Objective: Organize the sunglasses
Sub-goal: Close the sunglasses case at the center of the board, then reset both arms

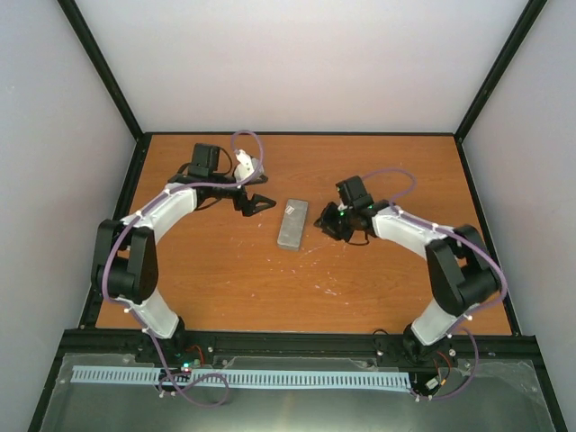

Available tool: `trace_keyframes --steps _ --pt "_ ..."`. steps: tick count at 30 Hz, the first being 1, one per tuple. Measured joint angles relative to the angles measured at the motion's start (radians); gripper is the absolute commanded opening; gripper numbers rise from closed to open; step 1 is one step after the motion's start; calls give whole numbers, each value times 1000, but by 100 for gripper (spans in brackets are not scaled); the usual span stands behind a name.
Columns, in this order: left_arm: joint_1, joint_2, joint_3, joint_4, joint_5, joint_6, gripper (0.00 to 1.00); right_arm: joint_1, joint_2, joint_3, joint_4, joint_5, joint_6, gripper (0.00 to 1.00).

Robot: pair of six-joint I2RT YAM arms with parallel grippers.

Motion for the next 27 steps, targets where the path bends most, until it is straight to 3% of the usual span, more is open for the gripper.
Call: trace_keyframes --steps 6,10,13,16,27 --pt "1 -75 0 24 -3 -71 100 -21 -186 112 -264 191 -148 39" --pt "1 -121 -17 31 -3 -126 100 -34 -294 96 -414 309 -193 44" --pt "1 -161 -53 31 -2 -158 100 -40 -362 34 -495 381 -195 53" --pt "1 -187 -90 29 -3 -175 100 -43 -426 -24 -549 431 -175 67" --pt "1 -188 -122 32 12 -219 100 -44 -635 -108 -603 529 -90 71"
